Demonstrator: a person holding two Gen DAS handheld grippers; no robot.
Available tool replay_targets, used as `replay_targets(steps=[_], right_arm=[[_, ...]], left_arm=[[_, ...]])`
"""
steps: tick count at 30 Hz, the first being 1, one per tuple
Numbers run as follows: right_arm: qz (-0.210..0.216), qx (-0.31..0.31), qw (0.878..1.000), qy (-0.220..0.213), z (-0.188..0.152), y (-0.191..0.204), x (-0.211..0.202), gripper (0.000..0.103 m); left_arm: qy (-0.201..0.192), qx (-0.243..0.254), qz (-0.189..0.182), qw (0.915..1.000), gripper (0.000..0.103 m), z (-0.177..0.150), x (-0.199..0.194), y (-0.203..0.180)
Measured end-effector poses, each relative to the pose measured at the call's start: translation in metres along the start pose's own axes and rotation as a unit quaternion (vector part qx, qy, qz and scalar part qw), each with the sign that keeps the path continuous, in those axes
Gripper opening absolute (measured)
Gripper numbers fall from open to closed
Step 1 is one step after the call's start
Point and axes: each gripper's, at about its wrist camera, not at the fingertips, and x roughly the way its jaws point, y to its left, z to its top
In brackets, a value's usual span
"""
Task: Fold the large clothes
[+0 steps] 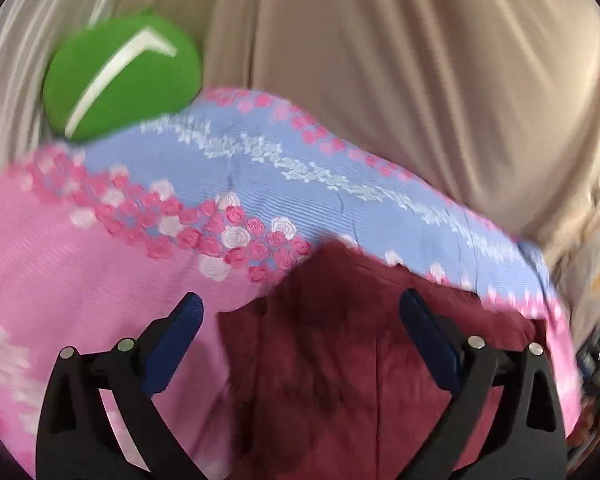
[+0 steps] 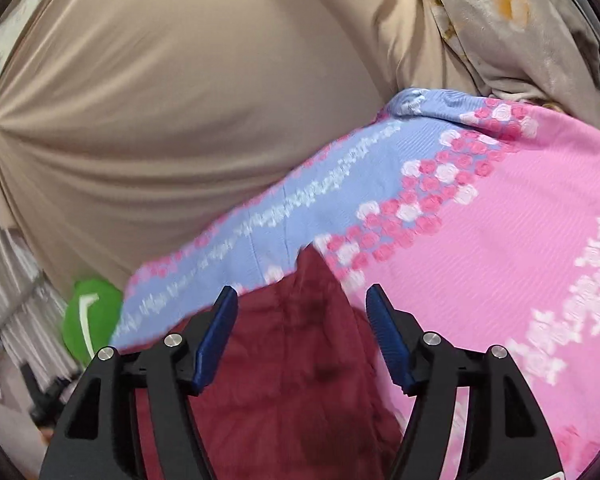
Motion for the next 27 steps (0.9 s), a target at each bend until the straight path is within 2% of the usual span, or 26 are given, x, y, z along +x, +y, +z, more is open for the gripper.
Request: replay_targets(steps=[2,3,6,8,9,10,11,12,13,14,16,18,21,23,27], right_arm=[[-0.013,-0.008,1.000,0.027,-0.018,-0.003,-0.009,0.068],[-0.020,-0.009,0.999,0.050,-0.033,-0.006,-0.010,0.068],[-0.041,-0.019,0.994,0.095,-0.062,-0.006,-0.009,0.069],[-0.054,-0.044,0.991,0.114,-0.076,0.000,-0.005,0.069],[-0.062,-0.063,0.989,0.122,-0.081,0.007,-0.002,0.068],[-0.066,-0.077,0.987,0.127,-0.084,0.011,0.000,0.063],[-0.074,-0.094,0.984,0.131,-0.087,0.017,0.003,0.055],[-0.080,-0.103,0.983,0.130,-0.088,0.019,0.005,0.049],[-0.085,-0.111,0.982,0.129,-0.088,0.021,0.005,0.030],[-0.088,-0.113,0.982,0.127,-0.086,0.022,0.003,0.011],[-0.056,-0.084,0.988,0.118,-0.078,0.021,-0.009,0.005],[-0.014,-0.061,0.993,0.098,-0.070,0.023,-0.028,0.004],[0.015,-0.051,0.995,0.089,-0.066,0.024,-0.059,0.003],[0.008,-0.048,0.994,0.103,-0.071,0.022,-0.064,0.003],[-0.050,-0.041,0.982,0.180,-0.101,-0.004,-0.034,0.003]], left_arm=[[0.040,0.015,-0.008,0.9991,0.097,-0.015,-0.005,0.001],[0.072,0.017,-0.013,0.9972,0.097,-0.029,-0.002,0.003],[0.151,0.004,-0.004,0.9885,0.095,-0.066,0.015,0.011],[0.182,-0.024,-0.015,0.9830,0.085,-0.083,0.020,0.019],[0.201,-0.048,-0.034,0.9778,0.076,-0.090,0.022,0.024],[0.207,-0.060,-0.040,0.9757,0.073,-0.092,0.025,0.025],[0.209,-0.068,-0.041,0.9747,0.063,-0.094,0.024,0.027],[0.208,-0.065,-0.039,0.9752,0.047,-0.093,0.021,0.027],[0.209,-0.060,-0.038,0.9754,0.030,-0.092,0.018,0.026],[0.206,-0.058,-0.039,0.9761,0.024,-0.089,0.012,0.025],[0.196,-0.055,-0.045,0.9781,0.009,-0.084,-0.001,0.024],[0.182,-0.047,-0.051,0.9809,0.006,-0.078,-0.023,0.022],[0.178,-0.041,-0.057,0.9816,0.003,-0.074,-0.046,0.022],[0.190,-0.034,-0.042,0.9804,0.003,-0.082,-0.049,0.025],[0.241,-0.051,-0.001,0.9692,0.003,-0.113,-0.025,0.043]])
